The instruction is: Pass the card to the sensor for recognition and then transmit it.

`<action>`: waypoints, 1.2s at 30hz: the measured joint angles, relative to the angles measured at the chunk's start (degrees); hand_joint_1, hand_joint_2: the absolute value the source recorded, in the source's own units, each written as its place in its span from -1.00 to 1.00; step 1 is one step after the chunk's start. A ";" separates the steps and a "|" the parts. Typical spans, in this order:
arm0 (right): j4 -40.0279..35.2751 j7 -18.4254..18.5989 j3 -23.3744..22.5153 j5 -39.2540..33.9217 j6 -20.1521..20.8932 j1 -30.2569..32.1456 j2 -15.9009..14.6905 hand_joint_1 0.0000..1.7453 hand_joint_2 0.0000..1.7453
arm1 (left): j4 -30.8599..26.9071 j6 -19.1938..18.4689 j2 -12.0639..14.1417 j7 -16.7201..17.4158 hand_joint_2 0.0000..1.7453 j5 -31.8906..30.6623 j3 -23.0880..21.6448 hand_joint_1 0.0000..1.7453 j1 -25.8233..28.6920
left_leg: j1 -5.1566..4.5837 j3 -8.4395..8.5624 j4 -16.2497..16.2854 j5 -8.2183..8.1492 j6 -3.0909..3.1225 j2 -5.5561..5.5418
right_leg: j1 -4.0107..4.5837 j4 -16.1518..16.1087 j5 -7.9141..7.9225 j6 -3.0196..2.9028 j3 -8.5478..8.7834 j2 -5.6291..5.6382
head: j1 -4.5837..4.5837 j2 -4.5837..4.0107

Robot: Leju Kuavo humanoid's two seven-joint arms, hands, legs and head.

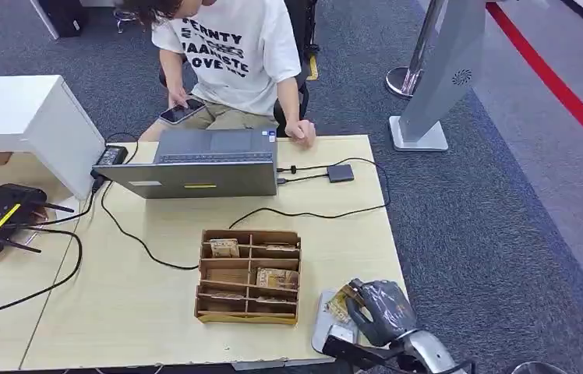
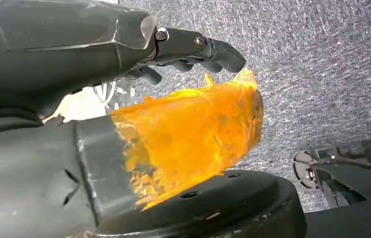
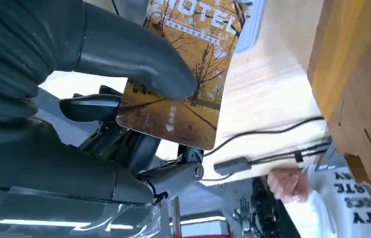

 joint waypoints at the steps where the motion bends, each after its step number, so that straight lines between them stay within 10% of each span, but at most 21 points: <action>1: -0.02 0.13 -0.04 0.26 -0.22 0.09 0.09 1.00 1.00 | 0.00 0.00 0.00 0.00 -1.00 0.02 0.00 -1.00 0.00 | 0.00 0.00 0.00 0.00 0.00 0.00 | 0.00 0.00 0.00 0.00 0.00 0.00 | 0.02 0.00; 9: -0.11 0.33 -0.13 1.09 -2.06 0.47 0.46 1.00 1.00 | 0.00 0.00 0.00 0.00 -1.00 0.11 -0.02 -1.00 0.00 | 0.00 0.00 0.00 0.00 0.00 0.00 | 0.00 0.00 0.00 0.00 0.00 0.00 | 0.02 0.00; 17: -2.77 -5.06 -3.09 4.98 -16.89 3.73 4.67 1.00 1.00 | 0.00 0.13 -0.09 -0.02 -1.00 0.81 0.00 -1.00 0.01 | 0.01 -0.04 0.00 0.00 0.00 0.00 | 0.01 0.02 -0.01 -0.01 -0.03 -0.01 | 0.04 0.00; 21: -5.86 -11.00 -8.13 6.51 -17.33 6.36 8.77 1.00 1.00 | 0.00 0.22 -0.15 -0.07 -1.00 0.79 0.00 -1.00 0.01 | 0.02 -0.06 0.00 0.00 -0.01 -0.01 | 0.02 0.03 -0.03 -0.04 -0.06 0.00 | 0.00 0.00; 32: -8.31 -12.14 -12.55 6.60 -17.33 8.22 12.68 1.00 1.00 | 0.00 0.24 -0.22 -0.09 -1.00 0.79 0.00 -1.00 0.00 | 0.00 -0.05 0.00 -0.01 -0.01 0.00 | 0.01 0.01 -0.03 -0.04 -0.05 0.00 | 0.02 0.00; 36: -10.49 -24.85 -18.39 7.32 -17.33 10.63 17.91 1.00 1.00 | 0.00 0.22 -0.22 -0.13 -1.00 0.55 0.00 -1.00 0.03 | 0.02 -0.05 0.00 -0.04 -0.07 0.00 | 0.02 0.04 -0.04 -0.05 -0.09 0.00 | -0.02 0.00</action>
